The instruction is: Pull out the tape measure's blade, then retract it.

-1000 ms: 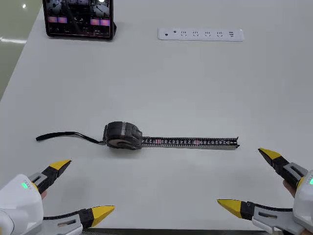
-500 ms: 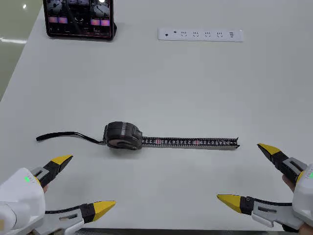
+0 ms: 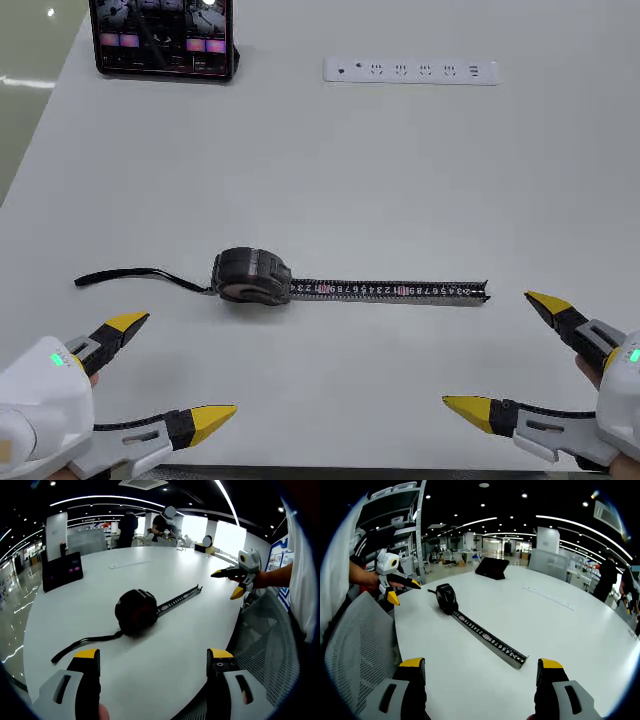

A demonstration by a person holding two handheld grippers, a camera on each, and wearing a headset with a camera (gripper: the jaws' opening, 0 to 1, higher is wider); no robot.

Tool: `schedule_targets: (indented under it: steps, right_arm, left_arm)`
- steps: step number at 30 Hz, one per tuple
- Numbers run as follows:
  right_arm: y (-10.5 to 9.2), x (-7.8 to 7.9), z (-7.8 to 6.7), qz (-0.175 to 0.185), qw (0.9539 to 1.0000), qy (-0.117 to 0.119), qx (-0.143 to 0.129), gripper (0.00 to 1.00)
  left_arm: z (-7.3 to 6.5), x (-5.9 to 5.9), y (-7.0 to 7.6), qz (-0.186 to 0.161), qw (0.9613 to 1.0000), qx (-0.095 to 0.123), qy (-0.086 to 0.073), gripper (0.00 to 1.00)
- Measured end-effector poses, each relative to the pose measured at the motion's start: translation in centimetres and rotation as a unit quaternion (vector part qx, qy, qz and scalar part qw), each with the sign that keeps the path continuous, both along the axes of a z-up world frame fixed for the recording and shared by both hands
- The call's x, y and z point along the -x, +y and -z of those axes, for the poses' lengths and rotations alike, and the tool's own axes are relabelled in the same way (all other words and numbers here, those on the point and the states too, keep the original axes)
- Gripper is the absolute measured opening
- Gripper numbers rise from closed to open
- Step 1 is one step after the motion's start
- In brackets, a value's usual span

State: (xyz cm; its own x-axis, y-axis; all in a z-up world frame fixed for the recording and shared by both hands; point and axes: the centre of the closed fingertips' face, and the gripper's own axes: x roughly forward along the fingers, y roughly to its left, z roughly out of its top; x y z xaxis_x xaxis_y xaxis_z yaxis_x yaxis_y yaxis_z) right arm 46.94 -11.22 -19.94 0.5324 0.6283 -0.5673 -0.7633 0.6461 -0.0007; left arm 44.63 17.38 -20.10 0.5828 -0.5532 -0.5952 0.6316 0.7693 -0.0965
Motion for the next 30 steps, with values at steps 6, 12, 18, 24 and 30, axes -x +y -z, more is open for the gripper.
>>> schedule_targets:
  steps: [6,12,18,24,30]
  right_arm:
    - [0.00,0.05,-0.08,0.000,1.0000,0.001,0.000,0.92]
    - [-0.04,0.14,-0.04,0.000,1.0000,0.002,0.000,0.92]
    - [-0.08,0.25,-0.01,0.001,1.0000,0.004,0.001,0.93]
    - [-0.09,0.34,-0.01,0.002,1.0000,0.005,0.000,0.93]
    - [-0.18,0.41,0.22,0.002,1.0000,0.007,0.001,0.93]
  left_arm:
    - [-0.22,-0.04,-0.18,0.002,1.0000,0.004,0.000,0.85]
    - [-0.23,0.04,-0.06,0.002,1.0000,0.006,0.003,0.87]
    - [-0.23,-0.02,0.04,0.000,1.0000,0.006,0.002,0.87]
    - [-0.27,-0.15,0.00,0.001,1.0000,0.008,0.003,0.87]
    - [-0.35,-0.24,-0.04,0.002,1.0000,0.007,0.003,0.87]
